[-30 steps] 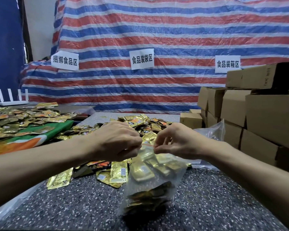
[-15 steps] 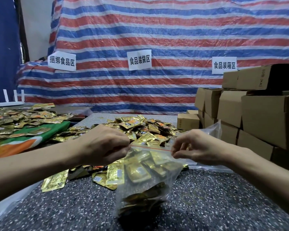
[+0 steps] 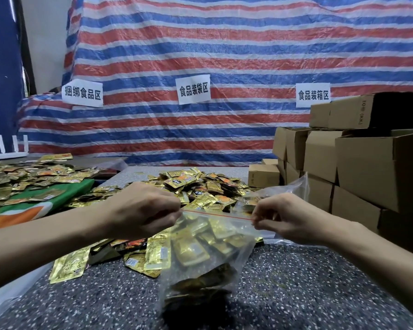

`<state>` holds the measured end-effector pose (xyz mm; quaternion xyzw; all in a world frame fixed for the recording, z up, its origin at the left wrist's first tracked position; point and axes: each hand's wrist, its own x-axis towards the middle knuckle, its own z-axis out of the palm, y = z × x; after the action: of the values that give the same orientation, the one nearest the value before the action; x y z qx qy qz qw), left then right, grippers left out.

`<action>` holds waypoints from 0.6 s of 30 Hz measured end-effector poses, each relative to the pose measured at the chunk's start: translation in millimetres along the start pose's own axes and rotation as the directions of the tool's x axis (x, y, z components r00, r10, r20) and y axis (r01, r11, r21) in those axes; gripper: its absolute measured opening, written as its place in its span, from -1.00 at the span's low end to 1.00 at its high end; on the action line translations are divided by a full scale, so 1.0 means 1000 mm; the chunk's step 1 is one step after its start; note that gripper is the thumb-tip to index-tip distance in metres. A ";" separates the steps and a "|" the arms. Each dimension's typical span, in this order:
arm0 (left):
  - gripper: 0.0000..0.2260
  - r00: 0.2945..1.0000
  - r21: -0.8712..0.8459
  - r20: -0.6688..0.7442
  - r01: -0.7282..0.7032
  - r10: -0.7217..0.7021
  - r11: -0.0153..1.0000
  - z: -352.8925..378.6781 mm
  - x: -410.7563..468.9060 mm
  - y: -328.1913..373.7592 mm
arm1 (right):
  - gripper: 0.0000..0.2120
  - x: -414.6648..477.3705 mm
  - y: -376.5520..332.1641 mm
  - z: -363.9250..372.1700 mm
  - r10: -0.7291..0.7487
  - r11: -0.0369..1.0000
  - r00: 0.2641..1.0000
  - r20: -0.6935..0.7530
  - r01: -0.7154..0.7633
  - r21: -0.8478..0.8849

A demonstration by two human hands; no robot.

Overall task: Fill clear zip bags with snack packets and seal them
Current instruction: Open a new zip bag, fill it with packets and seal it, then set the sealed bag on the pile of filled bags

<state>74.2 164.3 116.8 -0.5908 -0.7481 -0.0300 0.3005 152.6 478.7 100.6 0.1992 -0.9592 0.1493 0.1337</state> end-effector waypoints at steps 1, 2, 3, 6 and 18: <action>-0.79 1.000 0.001 -0.006 0.013 -0.013 1.000 0.001 0.000 -0.001 | -0.97 0.001 0.001 0.000 0.001 1.000 1.000 -0.019 -0.001 0.004; -0.79 0.999 -0.005 -0.016 0.028 -0.028 1.000 0.002 0.000 -0.001 | -0.96 0.002 0.001 -0.002 0.004 1.000 0.999 -0.039 -0.004 0.007; -0.79 0.998 -0.013 -0.034 0.049 -0.049 0.999 0.005 0.000 -0.001 | -0.94 0.003 0.002 -0.005 0.012 1.000 0.999 -0.053 -0.012 0.010; -0.75 0.979 -0.104 -0.121 0.150 -0.162 0.983 0.018 0.004 0.001 | -0.91 0.012 0.005 -0.010 0.062 0.992 0.997 -0.052 -0.057 0.110; -0.80 0.794 -0.618 -0.162 0.382 -0.586 0.688 0.069 0.036 0.018 | -0.74 0.075 -0.008 0.042 0.196 0.900 0.893 0.405 -0.328 0.287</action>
<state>57.0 229.0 72.2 -0.4139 -0.7714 -0.4287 0.2232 80.9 431.8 87.9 0.1108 -0.9435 0.2936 -0.1067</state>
